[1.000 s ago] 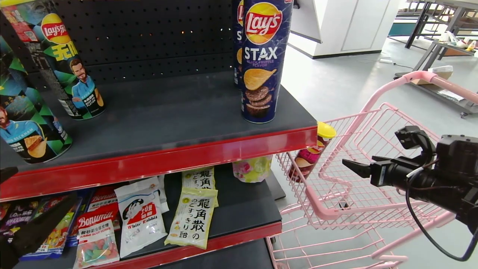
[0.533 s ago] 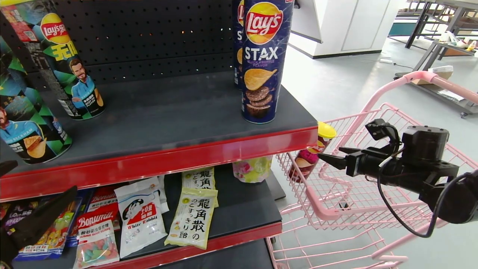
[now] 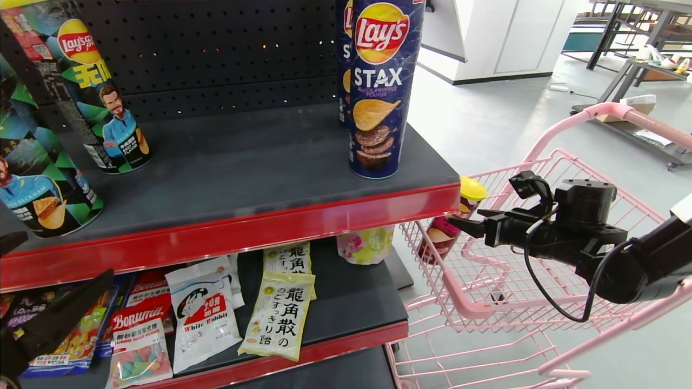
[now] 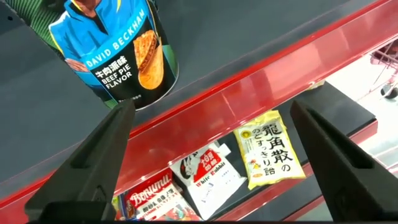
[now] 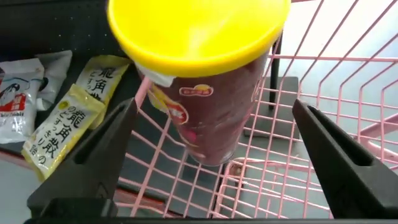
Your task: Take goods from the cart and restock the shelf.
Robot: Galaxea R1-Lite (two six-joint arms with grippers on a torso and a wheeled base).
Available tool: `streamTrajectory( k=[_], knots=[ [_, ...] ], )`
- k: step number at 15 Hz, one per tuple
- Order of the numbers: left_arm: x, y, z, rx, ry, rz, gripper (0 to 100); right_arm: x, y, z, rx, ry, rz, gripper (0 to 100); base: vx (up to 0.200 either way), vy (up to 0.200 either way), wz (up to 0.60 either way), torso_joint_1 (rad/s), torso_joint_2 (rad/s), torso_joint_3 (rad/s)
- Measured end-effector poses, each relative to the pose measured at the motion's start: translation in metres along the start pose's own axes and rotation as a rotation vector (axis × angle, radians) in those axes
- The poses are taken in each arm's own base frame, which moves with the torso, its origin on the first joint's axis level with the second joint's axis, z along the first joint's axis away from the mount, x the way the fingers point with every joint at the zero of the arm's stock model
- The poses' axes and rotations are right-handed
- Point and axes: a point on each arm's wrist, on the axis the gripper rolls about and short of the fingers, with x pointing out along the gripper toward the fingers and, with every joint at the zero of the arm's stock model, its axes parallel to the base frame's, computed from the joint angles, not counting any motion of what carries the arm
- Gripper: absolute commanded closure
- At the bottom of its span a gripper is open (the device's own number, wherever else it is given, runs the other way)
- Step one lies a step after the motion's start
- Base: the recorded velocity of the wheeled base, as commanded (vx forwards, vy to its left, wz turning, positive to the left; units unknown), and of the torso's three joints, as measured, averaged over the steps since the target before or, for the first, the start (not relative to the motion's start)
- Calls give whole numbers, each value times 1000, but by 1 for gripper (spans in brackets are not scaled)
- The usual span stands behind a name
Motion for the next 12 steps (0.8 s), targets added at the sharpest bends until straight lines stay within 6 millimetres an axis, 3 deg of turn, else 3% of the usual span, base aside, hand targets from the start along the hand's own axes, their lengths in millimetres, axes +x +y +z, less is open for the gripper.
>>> streamTrajectory(
  k=[8,9,12],
  knots=[
    [0,0,0,1,2,1,0,33,-13,-4,-37,-14,64,0,0,0,0,0,0,0],
    [0,0,0,2,2,1,0,36,-14,-5,-36,-12,65,100,0,0,0,0,0,0],
    [0,0,0,2,2,1,0,44,-18,-4,-40,-24,66,100,0,0,0,0,0,0]
  ],
)
